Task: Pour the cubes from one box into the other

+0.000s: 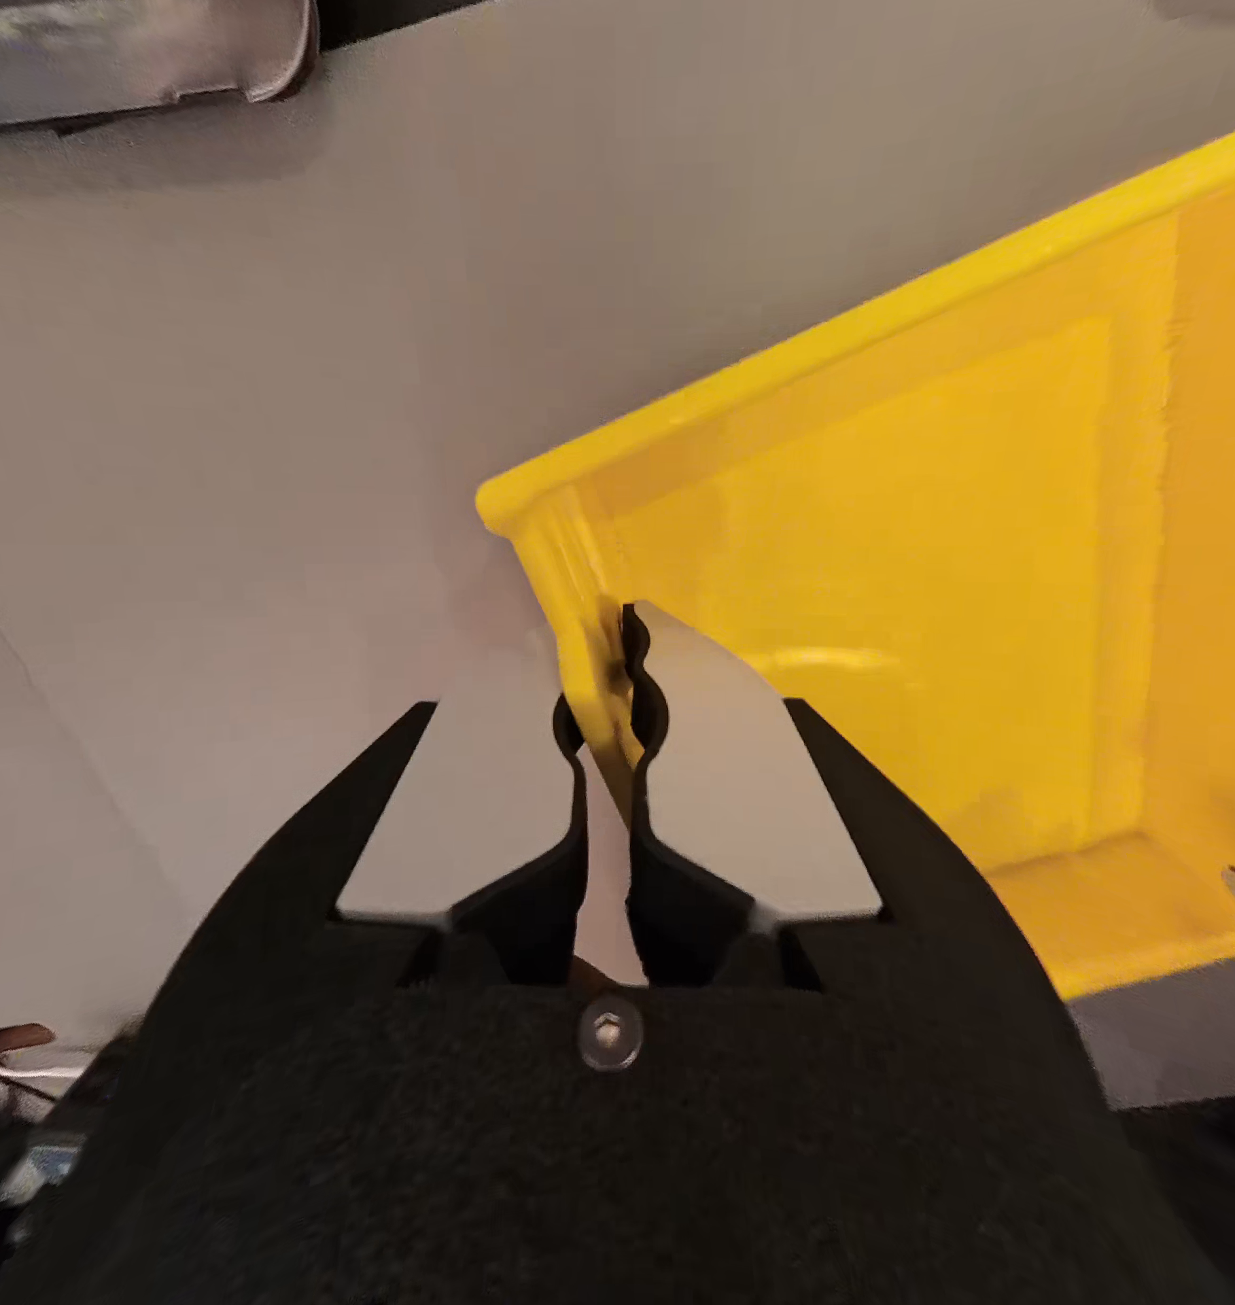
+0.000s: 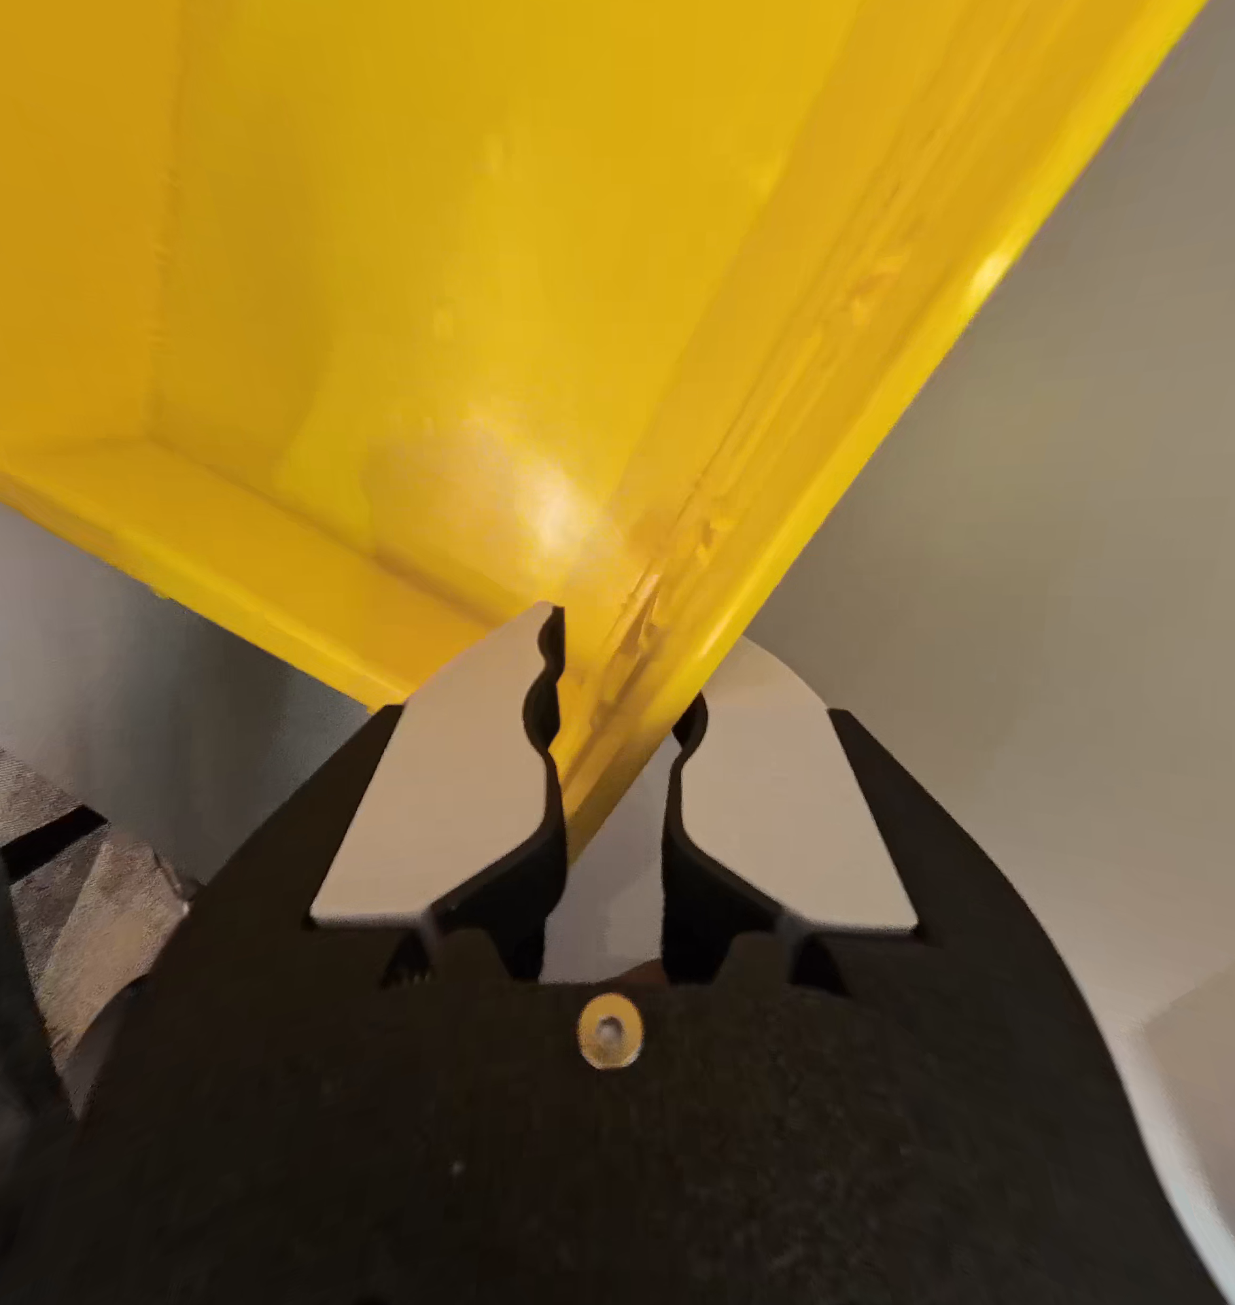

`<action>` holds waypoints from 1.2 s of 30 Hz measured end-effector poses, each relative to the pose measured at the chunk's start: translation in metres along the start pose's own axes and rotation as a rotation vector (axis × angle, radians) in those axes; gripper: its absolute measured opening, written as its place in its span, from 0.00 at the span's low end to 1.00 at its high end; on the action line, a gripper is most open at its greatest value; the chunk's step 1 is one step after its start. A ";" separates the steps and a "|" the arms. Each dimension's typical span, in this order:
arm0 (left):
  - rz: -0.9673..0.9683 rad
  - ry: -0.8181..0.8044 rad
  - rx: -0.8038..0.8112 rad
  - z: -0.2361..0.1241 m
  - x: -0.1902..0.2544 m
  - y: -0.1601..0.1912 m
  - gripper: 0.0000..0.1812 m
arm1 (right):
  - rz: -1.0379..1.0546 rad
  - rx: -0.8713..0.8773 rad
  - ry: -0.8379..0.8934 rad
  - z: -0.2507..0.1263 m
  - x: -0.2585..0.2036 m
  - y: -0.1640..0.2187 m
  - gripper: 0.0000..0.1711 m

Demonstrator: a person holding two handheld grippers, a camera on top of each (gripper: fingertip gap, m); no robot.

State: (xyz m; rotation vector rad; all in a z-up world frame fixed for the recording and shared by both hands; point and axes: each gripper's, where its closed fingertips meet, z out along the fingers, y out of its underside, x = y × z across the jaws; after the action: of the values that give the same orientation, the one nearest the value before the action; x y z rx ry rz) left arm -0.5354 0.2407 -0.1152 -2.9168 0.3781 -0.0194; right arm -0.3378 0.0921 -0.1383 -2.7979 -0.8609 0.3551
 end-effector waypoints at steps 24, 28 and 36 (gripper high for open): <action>-0.174 0.222 0.844 -0.080 0.239 0.169 0.36 | 0.118 0.849 0.409 -0.202 0.306 0.292 0.27; -0.152 0.229 0.849 -0.052 0.299 0.211 0.35 | 0.062 0.771 0.365 -0.174 0.308 0.322 0.30; -0.002 0.278 0.919 -0.062 0.346 0.216 0.29 | -0.535 0.338 0.293 -0.163 0.265 0.214 0.30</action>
State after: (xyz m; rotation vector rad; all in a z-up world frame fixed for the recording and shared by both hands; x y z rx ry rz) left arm -0.2574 -0.0639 -0.1014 -2.0015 0.2959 -0.4690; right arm 0.0334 0.0518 -0.0825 -2.1358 -1.2801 -0.0007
